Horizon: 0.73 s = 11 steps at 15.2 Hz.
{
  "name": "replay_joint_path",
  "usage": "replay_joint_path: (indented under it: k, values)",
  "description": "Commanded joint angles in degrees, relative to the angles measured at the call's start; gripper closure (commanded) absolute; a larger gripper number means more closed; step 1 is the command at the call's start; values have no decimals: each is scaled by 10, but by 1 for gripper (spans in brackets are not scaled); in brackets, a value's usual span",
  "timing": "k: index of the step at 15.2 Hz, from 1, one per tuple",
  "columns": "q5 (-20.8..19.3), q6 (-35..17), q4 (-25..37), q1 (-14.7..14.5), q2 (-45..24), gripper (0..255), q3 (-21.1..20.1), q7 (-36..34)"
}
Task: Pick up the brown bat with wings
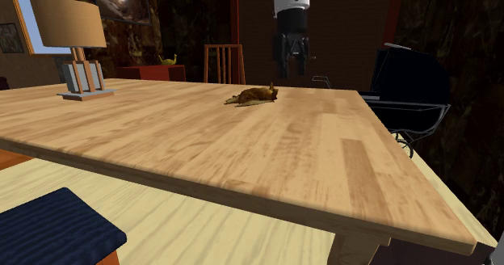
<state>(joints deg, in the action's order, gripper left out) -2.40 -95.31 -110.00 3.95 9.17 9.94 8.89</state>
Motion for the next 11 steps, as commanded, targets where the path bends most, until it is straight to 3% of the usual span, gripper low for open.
replay_joint_path:
  k: [1, 7, 11]
  values:
    - [14, 10, 55, 7, -55, 0, 12, 2]
    - [65, 64, 239, 41, -216, 0, 40, 8]
    - [105, 124, 400, 80, -340, 0, 51, 6]
